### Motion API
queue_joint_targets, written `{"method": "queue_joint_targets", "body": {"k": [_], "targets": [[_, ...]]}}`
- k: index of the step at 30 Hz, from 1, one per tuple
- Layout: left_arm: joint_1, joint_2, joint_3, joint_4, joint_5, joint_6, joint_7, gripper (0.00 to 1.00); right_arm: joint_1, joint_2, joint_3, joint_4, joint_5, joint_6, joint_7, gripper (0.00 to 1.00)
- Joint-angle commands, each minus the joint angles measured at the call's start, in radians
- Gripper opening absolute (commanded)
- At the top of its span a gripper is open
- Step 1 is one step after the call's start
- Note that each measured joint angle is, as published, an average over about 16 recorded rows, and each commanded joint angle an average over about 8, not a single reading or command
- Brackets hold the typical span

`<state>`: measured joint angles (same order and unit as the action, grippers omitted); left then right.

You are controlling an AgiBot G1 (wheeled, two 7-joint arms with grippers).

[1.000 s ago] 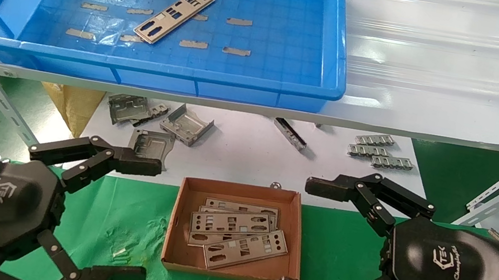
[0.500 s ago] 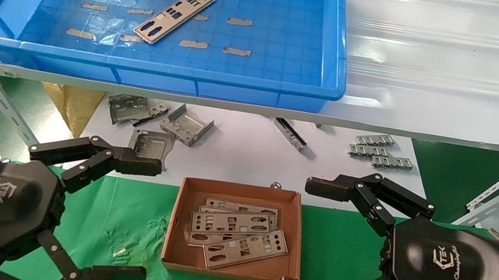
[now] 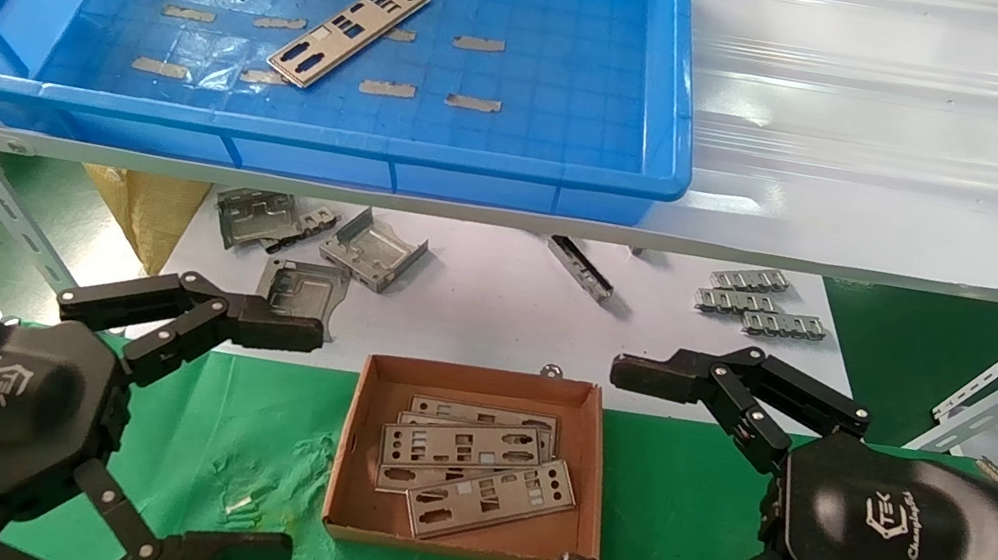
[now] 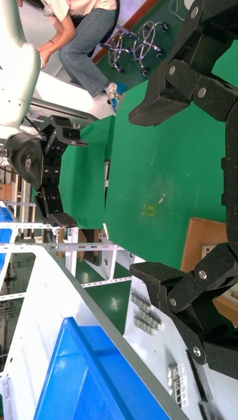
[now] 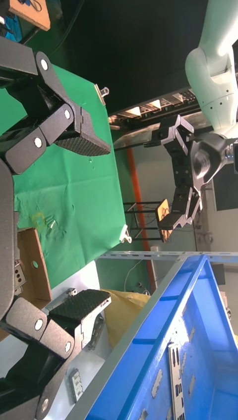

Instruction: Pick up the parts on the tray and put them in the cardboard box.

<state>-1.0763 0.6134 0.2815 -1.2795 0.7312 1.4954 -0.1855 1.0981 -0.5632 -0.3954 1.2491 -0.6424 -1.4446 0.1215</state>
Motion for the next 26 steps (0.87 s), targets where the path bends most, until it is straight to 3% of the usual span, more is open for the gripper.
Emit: {"method": "queue_joint_targets", "body": {"k": [1,26], "targets": [[0.000,0.000,0.000,0.000,0.000,0.000,0.000,1.00,0.000,0.000,0.000,0.000,0.000,0.000,0.000,1.00],[0.000,0.000,0.000,0.000,0.000,0.000,0.000,1.00,0.000,0.000,0.000,0.000,0.000,0.000,0.000,1.00]]}}
